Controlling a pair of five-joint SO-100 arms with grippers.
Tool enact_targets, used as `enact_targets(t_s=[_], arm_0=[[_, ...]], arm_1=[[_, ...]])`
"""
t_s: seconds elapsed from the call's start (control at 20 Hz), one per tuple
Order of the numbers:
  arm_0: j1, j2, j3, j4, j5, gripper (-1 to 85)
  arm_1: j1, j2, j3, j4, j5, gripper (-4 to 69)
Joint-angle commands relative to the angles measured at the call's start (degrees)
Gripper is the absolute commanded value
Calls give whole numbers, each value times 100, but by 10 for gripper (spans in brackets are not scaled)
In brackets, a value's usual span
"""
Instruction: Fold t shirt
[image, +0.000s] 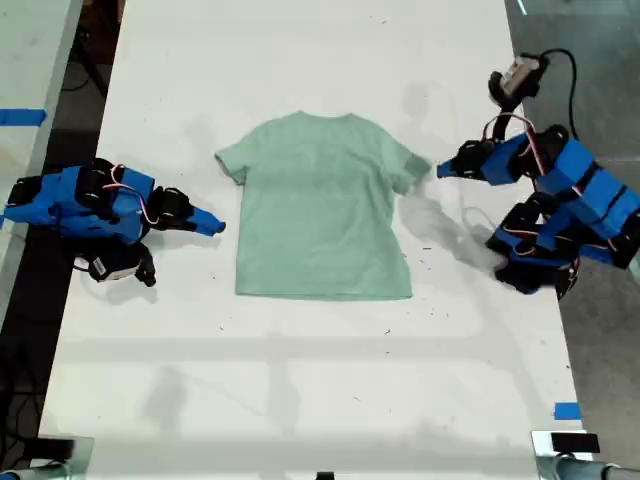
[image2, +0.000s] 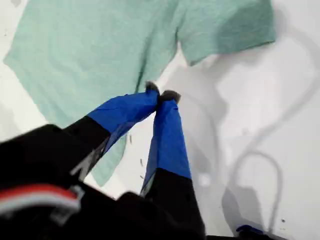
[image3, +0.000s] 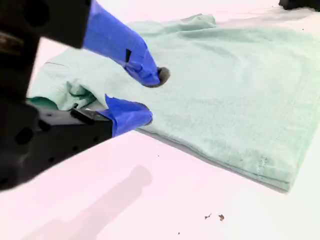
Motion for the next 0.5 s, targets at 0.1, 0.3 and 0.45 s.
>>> enact_targets(t_s=[0.1, 0.3, 0.45], arm_0=[[-70, 26, -26, -132, 44, 84], [-70, 26, -26, -132, 44, 85], [-70, 26, -26, -132, 44, 85]], arm_1=[[949, -3103, -2030, -132, -949, 158], [1389, -4869, -2672, -527, -1292, 167], [1608, -5704, -2628, -1072, -1459, 171]])
